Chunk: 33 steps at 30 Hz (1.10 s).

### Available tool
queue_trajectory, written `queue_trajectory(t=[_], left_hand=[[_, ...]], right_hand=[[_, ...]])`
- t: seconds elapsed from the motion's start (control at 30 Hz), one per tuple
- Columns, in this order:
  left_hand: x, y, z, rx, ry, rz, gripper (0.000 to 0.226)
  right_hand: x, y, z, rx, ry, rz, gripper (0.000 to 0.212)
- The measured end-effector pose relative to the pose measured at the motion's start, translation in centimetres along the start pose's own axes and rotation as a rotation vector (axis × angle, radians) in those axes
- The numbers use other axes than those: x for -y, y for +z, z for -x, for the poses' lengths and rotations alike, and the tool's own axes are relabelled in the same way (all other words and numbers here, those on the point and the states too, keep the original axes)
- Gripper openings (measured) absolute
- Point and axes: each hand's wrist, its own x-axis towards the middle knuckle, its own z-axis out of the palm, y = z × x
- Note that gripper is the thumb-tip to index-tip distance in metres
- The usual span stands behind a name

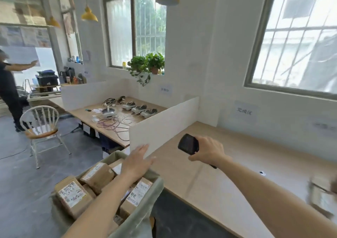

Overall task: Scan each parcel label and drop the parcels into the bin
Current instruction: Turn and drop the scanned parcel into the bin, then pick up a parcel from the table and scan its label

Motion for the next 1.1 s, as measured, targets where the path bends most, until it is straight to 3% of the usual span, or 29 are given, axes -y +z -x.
queue_trajectory(t=[0.33,0.67,1.1], left_hand=[[-20.9,7.9,-1.4,0.093,0.259,0.003,0.065],[-43.4,21.9,2.2,0.277,0.456,0.104,0.069],[-60.1,34.6,5.6,0.4,0.559,-0.015,0.074]], right_hand=[[-18.6,-8.9,9.0,-0.228,0.331,0.094,0.07],[-40.1,-16.8,23.6,-0.194,0.62,0.162,0.068],[-56.6,-20.2,33.9,-0.249,0.912,0.105,0.058]])
